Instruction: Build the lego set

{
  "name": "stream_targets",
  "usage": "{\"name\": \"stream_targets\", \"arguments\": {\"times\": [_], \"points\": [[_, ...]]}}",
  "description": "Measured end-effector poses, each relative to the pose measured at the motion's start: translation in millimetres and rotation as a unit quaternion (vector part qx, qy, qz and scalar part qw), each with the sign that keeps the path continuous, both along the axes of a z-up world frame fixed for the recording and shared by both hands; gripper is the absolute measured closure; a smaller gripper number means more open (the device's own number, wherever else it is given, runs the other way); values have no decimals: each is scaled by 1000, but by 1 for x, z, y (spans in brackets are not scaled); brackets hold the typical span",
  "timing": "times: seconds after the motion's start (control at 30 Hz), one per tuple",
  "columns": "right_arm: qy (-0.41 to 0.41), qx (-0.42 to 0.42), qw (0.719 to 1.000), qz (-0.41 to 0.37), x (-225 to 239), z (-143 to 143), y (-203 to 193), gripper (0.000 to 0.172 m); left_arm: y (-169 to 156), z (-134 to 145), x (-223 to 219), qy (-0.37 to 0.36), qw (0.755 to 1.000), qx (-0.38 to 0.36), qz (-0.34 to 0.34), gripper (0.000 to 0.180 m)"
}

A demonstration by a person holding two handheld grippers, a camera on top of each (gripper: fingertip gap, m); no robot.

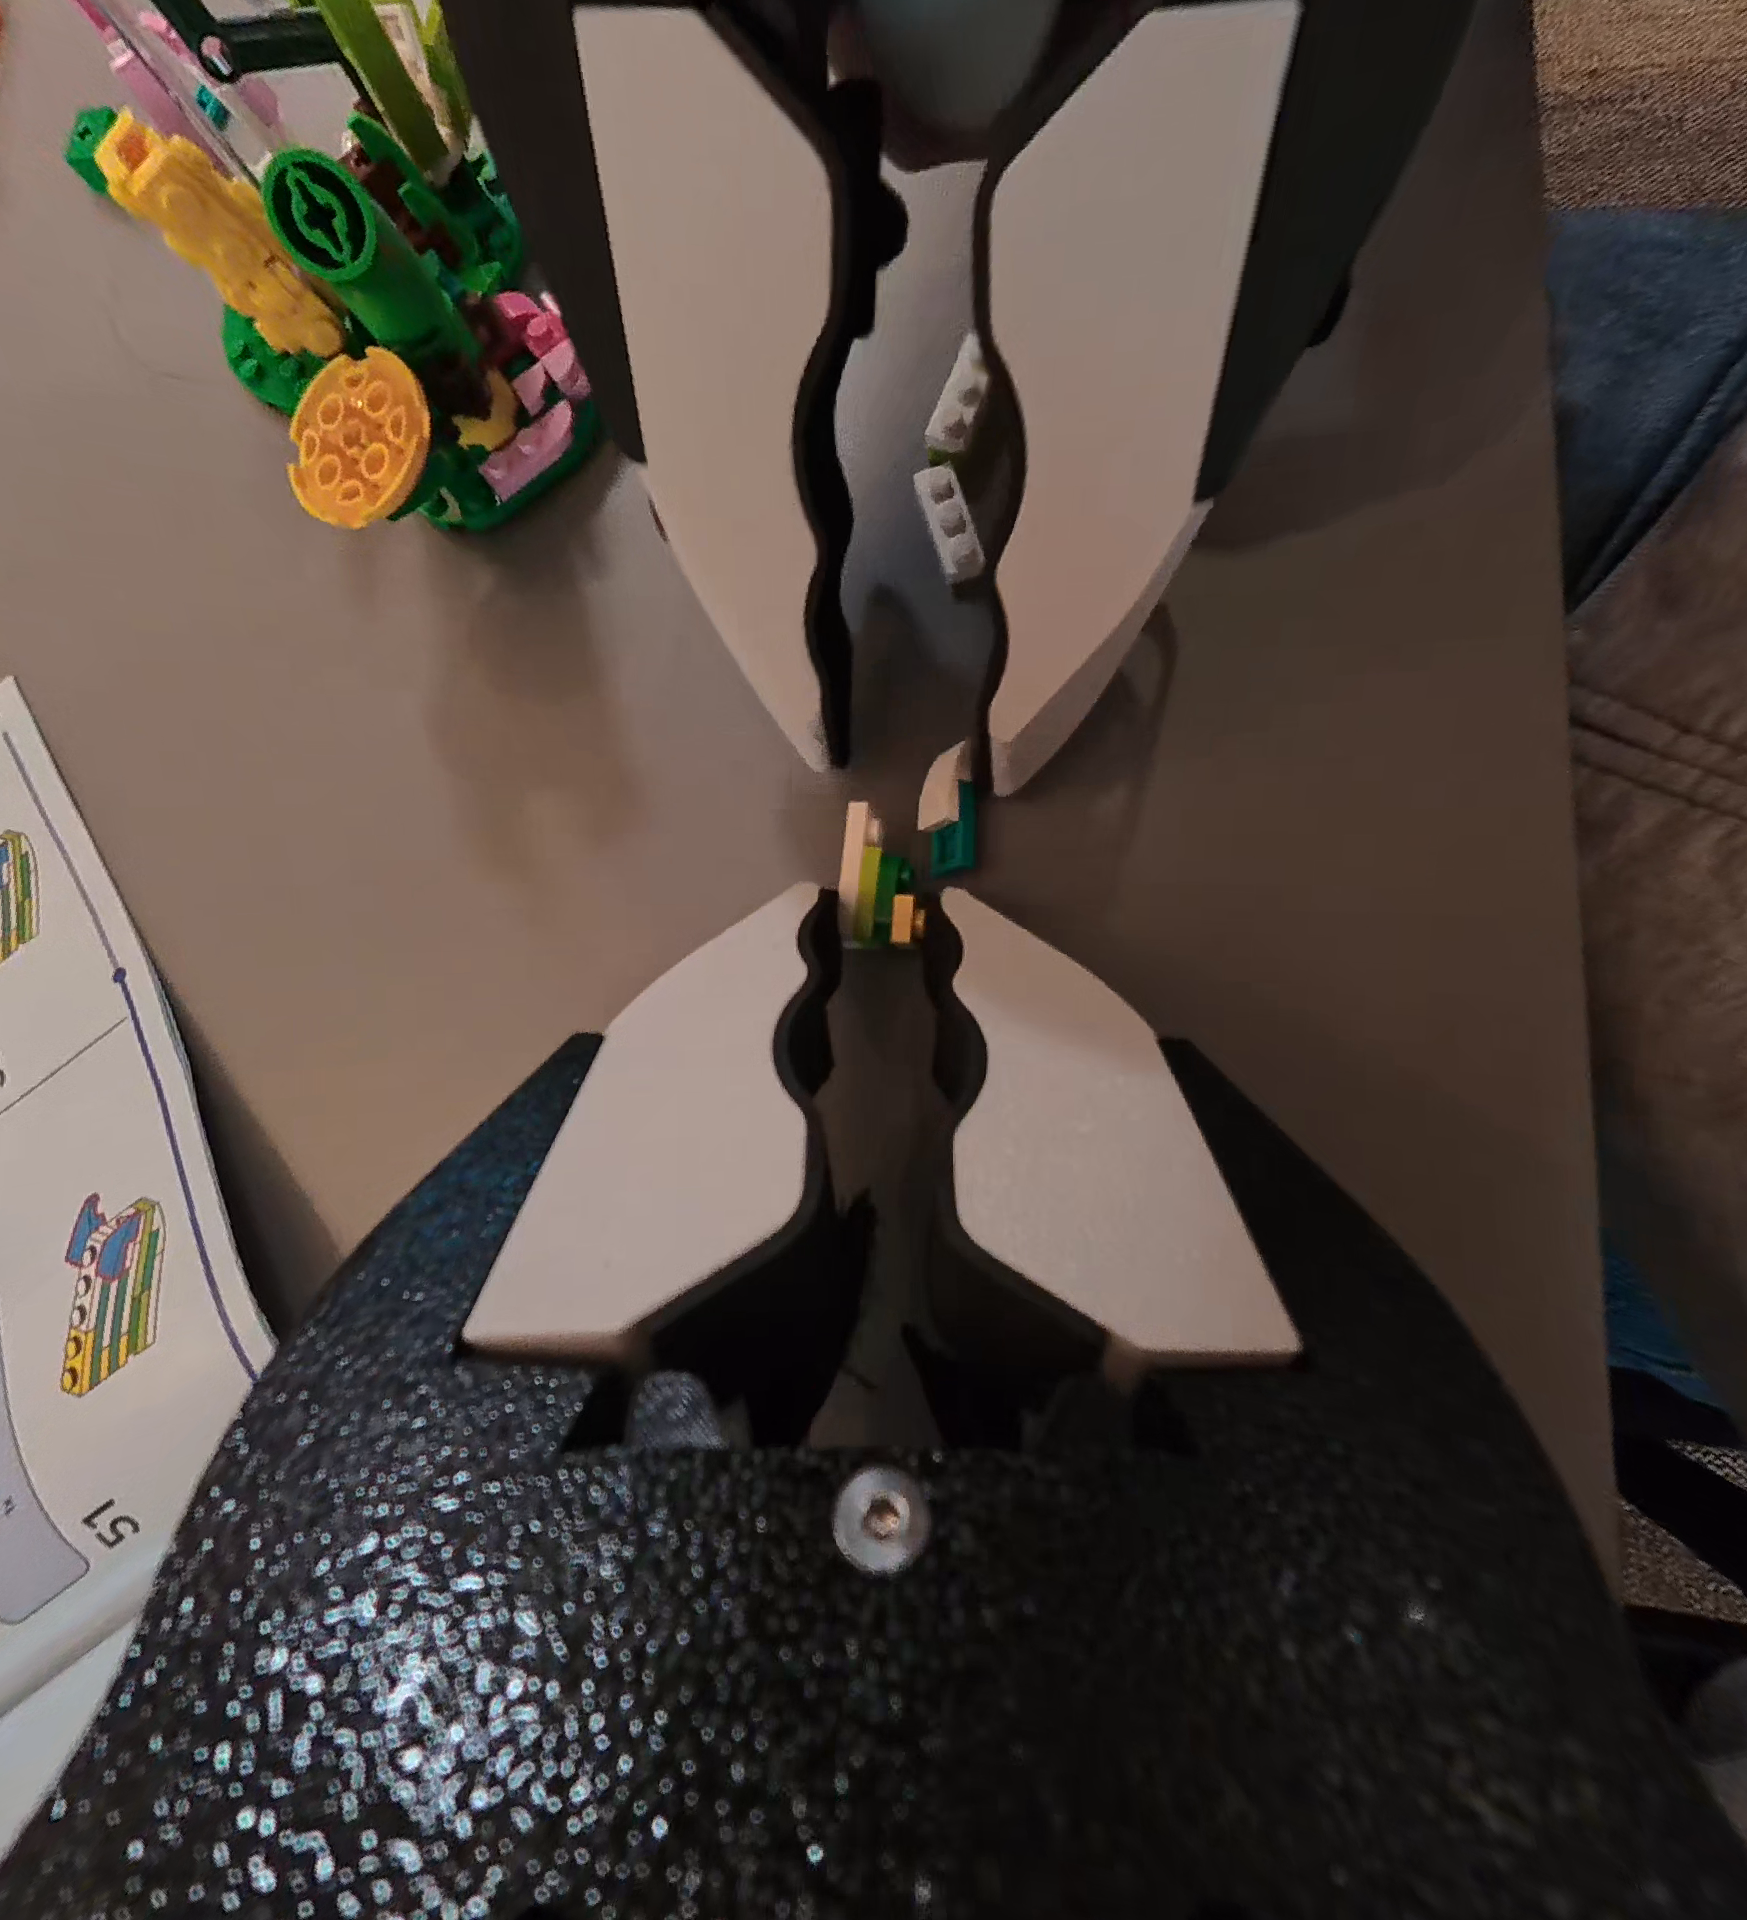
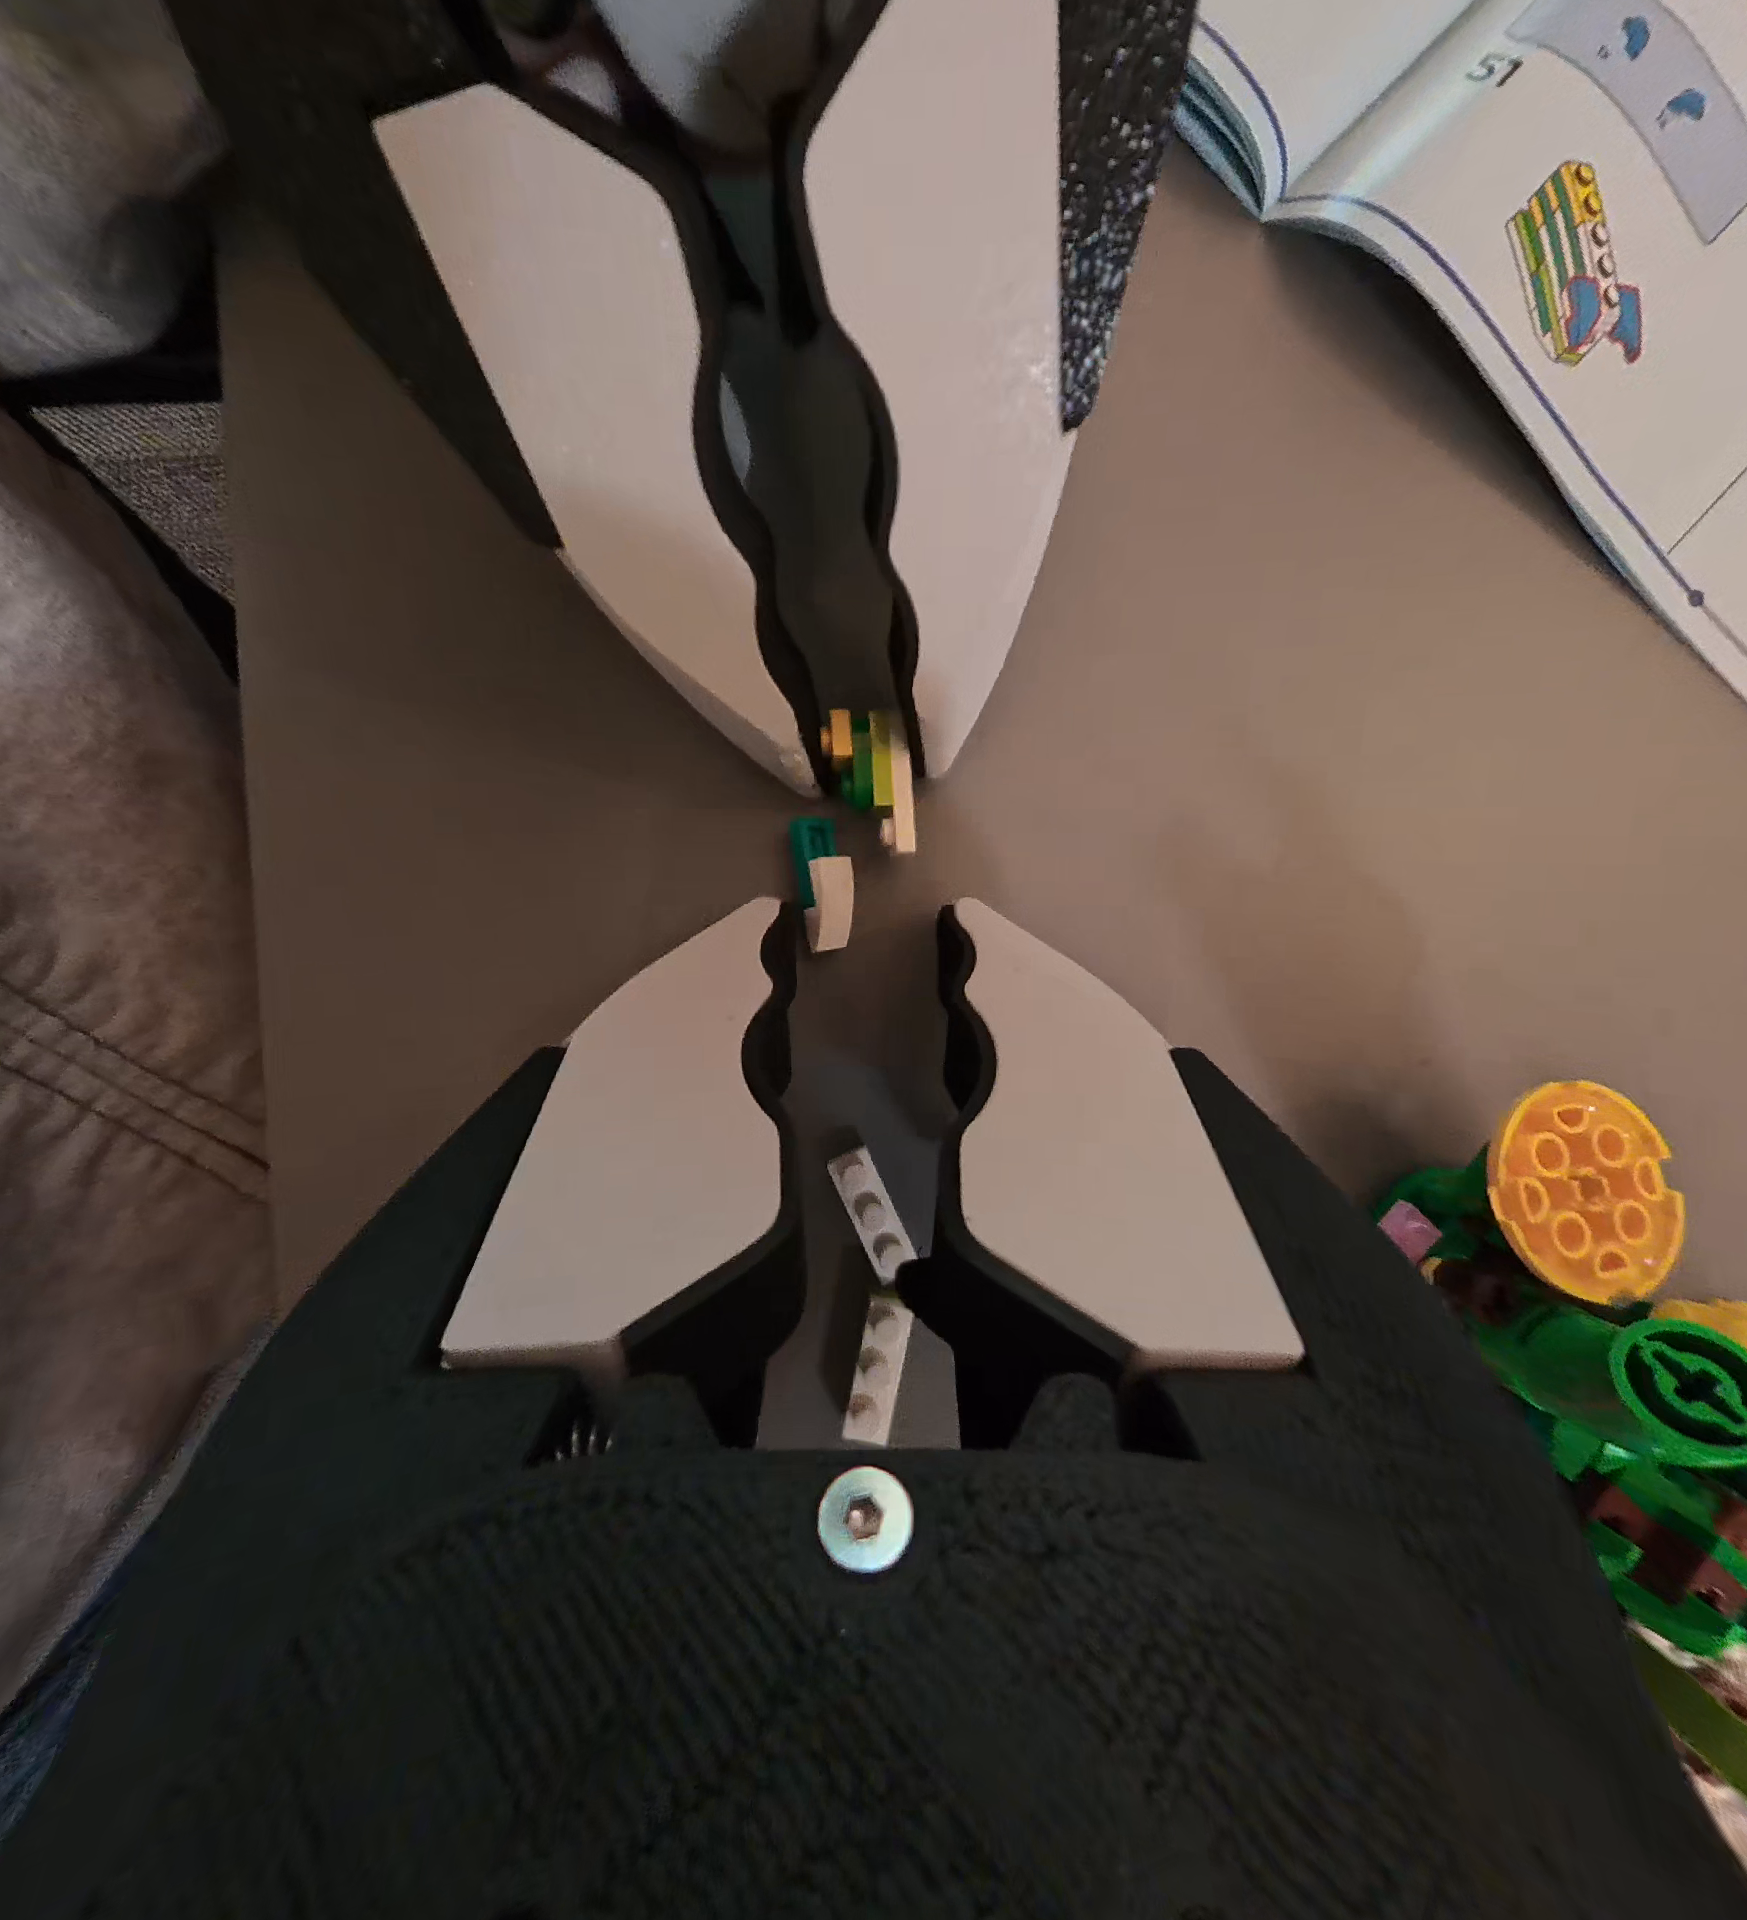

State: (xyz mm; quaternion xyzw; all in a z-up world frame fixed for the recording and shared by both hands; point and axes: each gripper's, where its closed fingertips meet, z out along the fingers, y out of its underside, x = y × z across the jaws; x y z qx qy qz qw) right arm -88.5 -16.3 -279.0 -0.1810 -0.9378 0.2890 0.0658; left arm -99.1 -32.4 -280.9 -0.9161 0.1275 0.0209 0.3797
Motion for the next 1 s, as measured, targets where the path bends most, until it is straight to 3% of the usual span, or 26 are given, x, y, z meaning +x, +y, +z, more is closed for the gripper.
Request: {"name": "stream_targets", "arguments": {"times": [0.03,0.23,0.43,0.57,0.83,1.0], "points": [[10,0,1000,11,1,1,-1,148,0,0,0,2,1000,0,1,165],[27,29,999,29,2,-1,-2,164,1,0,-1,10,1000,10,-5,164],[-131,0,990,-47,2,-2,9,168,-1,1,-3,29,999,12,-9,164],[-185,-5,980,-68,3,-2,10,168,-1,0,-4,26,1000,9,1,164],[-139,28,988,-53,5,-4,8,166,-3,1,-10,7,1000,15,27,147],[-101,36,993,-41,3,-3,11,154,-4,1,-7,2,999,31,10,150]]}}
